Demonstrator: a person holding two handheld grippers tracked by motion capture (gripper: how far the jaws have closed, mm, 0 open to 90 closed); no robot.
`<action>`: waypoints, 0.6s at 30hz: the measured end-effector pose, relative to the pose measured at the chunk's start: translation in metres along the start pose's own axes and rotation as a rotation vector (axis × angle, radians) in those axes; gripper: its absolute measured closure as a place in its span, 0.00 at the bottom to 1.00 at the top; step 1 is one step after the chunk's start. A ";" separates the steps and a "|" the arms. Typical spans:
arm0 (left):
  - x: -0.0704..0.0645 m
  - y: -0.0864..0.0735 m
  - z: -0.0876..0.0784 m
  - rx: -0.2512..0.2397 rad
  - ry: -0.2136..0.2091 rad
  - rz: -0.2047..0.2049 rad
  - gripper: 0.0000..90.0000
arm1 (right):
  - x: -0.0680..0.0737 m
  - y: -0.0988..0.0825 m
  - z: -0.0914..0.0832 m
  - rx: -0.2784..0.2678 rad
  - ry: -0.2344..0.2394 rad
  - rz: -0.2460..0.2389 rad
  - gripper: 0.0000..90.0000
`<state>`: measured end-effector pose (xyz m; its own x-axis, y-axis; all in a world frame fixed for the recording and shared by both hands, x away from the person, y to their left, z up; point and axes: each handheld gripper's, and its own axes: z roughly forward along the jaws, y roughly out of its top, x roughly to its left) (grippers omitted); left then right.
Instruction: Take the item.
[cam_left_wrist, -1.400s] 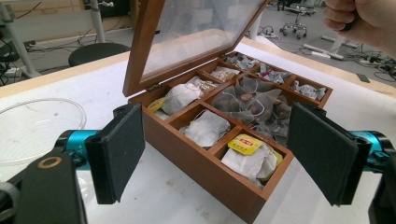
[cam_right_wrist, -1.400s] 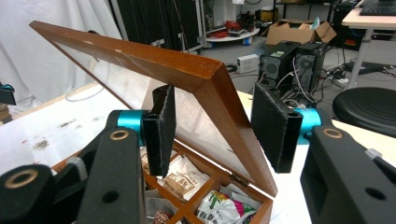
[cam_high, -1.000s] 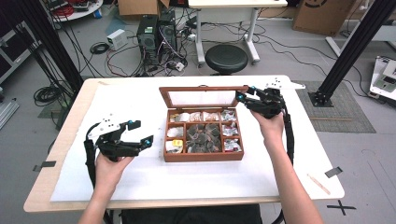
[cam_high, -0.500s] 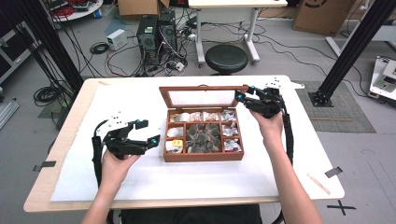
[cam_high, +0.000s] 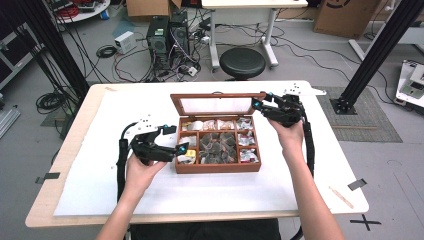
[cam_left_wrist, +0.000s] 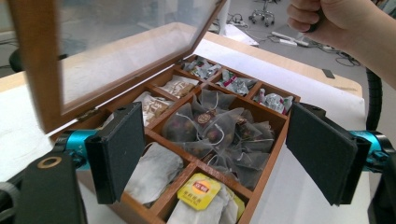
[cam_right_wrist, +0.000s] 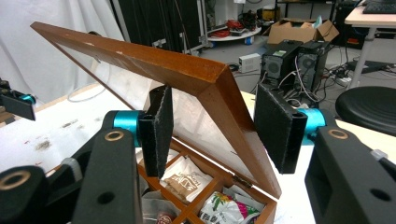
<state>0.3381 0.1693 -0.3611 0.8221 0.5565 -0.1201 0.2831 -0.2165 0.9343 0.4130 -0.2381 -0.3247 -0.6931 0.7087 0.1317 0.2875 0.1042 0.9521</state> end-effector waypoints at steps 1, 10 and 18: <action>0.000 0.000 0.002 0.003 -0.003 0.002 0.22 | 0.000 0.000 0.000 -0.001 -0.001 0.000 0.54; -0.004 0.003 0.018 0.028 -0.017 0.009 0.22 | 0.001 0.000 0.000 0.003 -0.002 -0.001 0.54; -0.010 0.006 0.035 0.062 -0.023 0.031 0.22 | 0.000 0.000 0.001 -0.006 -0.003 0.001 0.54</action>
<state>0.3490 0.1342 -0.3656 0.8419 0.5302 -0.1000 0.2867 -0.2826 0.9154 0.4137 -0.2371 -0.3252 -0.6908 0.7108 0.1322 0.2844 0.0990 0.9536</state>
